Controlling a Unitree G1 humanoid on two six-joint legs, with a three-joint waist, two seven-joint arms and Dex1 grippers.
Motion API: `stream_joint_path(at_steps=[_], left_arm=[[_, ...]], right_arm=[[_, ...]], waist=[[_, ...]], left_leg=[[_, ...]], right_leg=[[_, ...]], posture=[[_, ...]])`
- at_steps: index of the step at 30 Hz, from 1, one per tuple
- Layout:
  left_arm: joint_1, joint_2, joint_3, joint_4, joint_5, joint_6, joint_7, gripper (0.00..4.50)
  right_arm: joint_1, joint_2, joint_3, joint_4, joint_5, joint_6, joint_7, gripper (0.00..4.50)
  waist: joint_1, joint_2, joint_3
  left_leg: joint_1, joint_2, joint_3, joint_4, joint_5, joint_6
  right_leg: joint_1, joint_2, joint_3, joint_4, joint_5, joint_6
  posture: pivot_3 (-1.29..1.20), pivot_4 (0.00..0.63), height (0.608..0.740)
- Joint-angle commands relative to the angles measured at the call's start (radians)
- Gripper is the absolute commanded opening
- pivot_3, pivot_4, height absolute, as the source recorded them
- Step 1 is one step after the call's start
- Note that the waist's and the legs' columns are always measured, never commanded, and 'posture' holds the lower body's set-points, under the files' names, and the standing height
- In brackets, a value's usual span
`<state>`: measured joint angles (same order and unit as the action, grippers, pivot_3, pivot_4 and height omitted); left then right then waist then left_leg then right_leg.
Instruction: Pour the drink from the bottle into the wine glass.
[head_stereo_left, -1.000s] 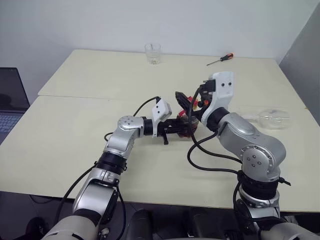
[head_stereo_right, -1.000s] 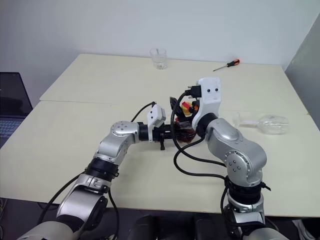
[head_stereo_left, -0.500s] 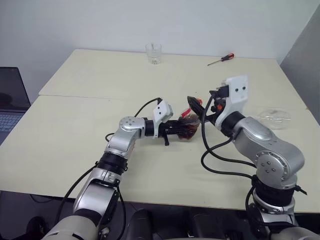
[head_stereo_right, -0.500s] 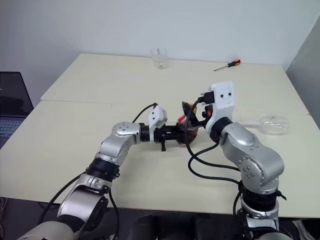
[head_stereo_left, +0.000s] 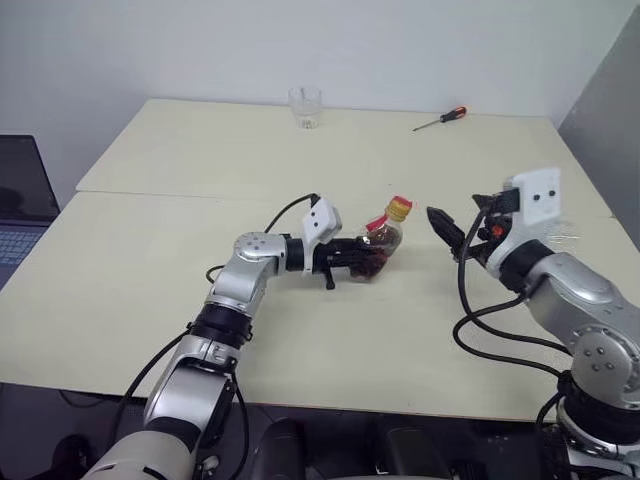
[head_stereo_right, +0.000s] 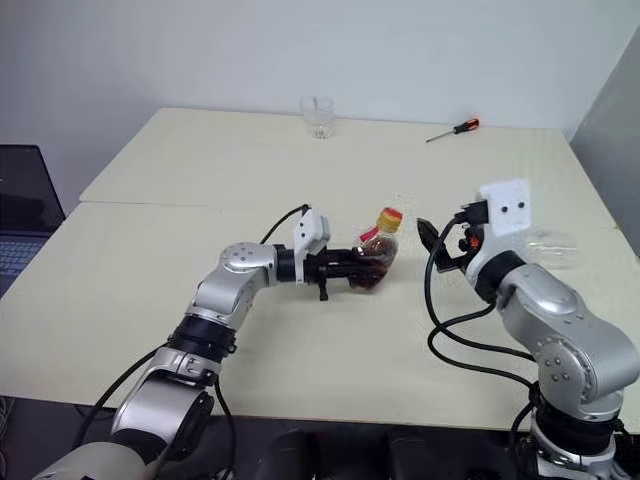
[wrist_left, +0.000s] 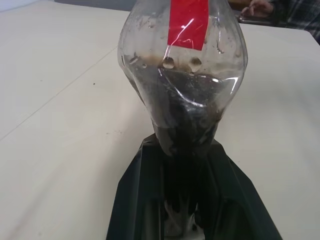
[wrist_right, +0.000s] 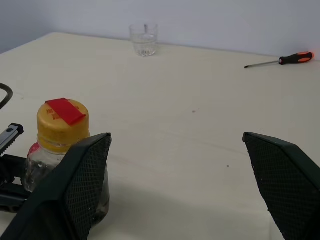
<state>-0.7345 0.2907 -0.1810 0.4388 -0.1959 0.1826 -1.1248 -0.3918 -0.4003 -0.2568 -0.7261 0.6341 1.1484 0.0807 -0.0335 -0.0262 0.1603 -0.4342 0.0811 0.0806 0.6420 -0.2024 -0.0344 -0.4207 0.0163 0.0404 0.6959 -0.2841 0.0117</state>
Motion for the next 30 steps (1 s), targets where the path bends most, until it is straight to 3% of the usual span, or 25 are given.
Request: stream_joint_path(at_steps=[1, 6, 13, 22, 30], left_arm=[[-0.032, -0.001, 0.024, -0.025, -0.020, -0.027, -0.003, 0.51], [-0.029, -0.009, 0.032, -0.028, -0.025, -0.037, 0.010, 0.51], [-0.024, -0.037, 0.048, -0.029, -0.032, -0.072, 0.026, 0.51], [0.009, -0.095, 0.109, 0.006, -0.066, -0.208, 0.063, 0.51], [0.008, -0.139, 0.095, 0.027, -0.062, -0.227, 0.080, 0.51]], right_arm=[[-0.003, -0.023, -0.026, -0.049, 0.046, 0.000, 0.034, 4.50], [-0.101, 0.042, -0.017, -0.048, 0.154, 0.012, 0.021, 4.50], [-0.202, 0.153, 0.004, 0.030, 0.140, 0.009, -0.096, 4.50], [-0.222, 0.188, 0.013, 0.006, 0.185, 0.040, -0.144, 4.50], [-0.260, 0.200, 0.051, 0.013, 0.176, 0.042, -0.202, 4.50]], waist=[[0.000, 0.000, 0.000], [-0.002, 0.000, 0.000], [0.001, 0.000, 0.000], [0.001, 0.000, 0.000], [0.001, 0.000, 0.000]], left_leg=[[0.000, 0.000, 0.000, 0.000, 0.000, 0.000], [0.000, 0.000, 0.000, 0.000, 0.000, 0.000], [0.000, 0.000, 0.000, 0.000, 0.000, 0.000], [-0.001, 0.000, 0.001, -0.001, 0.000, 0.000], [-0.001, 0.000, 0.001, -0.001, 0.000, 0.000]], right_leg=[[0.000, 0.000, 0.000, 0.000, 0.000, 0.000], [0.000, 0.000, 0.000, 0.000, 0.000, 0.000], [0.000, 0.000, 0.000, 0.000, 0.000, 0.000], [0.000, 0.000, 0.000, -0.002, 0.000, 0.000], [0.000, 0.000, 0.000, -0.002, 0.000, 0.000]], posture=[[0.00, 0.150, 0.740], [0.00, 0.150, 0.740], [0.00, 0.150, 0.740], [0.00, 0.150, 0.740], [0.00, 0.150, 0.740]])
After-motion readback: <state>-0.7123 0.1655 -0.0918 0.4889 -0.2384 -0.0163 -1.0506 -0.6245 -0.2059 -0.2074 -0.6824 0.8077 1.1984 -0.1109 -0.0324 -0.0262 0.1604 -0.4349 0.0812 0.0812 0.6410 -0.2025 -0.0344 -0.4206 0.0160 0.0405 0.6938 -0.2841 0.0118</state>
